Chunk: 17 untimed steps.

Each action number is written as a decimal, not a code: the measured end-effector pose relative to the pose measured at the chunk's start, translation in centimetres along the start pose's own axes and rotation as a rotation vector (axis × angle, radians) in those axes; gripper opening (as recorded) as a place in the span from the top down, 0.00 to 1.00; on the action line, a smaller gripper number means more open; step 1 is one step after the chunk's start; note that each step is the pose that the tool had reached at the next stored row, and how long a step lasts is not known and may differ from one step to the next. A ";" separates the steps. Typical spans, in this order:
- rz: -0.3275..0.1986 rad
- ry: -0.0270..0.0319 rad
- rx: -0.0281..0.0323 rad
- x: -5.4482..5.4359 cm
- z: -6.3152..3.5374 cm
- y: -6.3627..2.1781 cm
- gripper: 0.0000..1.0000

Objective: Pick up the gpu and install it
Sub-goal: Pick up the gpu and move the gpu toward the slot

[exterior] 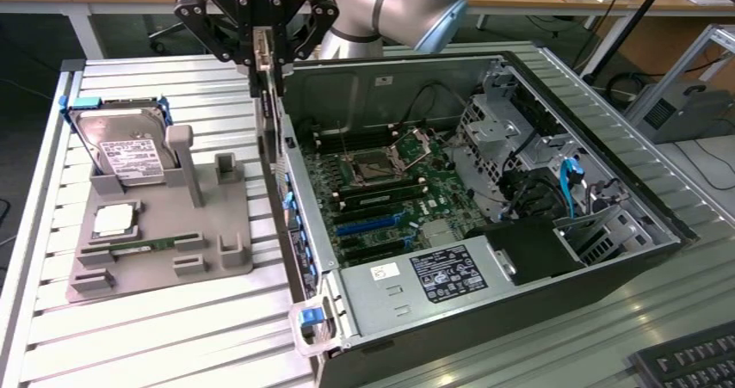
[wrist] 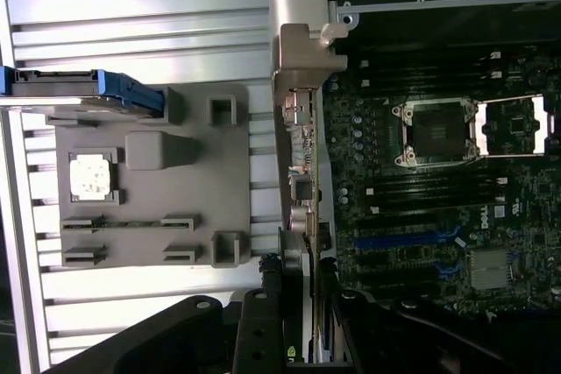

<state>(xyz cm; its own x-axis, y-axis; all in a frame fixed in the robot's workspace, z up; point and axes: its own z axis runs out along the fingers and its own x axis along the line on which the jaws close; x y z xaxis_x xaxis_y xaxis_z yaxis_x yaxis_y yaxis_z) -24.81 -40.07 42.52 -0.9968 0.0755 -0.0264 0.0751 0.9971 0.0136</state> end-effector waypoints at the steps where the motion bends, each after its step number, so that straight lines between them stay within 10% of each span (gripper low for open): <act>1: 0.000 -0.0001 0.0001 -0.1 0.00 0.00 0.73; 17: 0.000 -0.0007 0.0095 -1.2 0.04 0.09 0.73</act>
<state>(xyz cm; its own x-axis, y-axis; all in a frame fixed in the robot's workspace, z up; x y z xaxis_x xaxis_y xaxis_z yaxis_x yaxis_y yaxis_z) -23.61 -40.07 42.52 -0.9968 0.0752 -0.0271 0.0751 0.9972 0.0041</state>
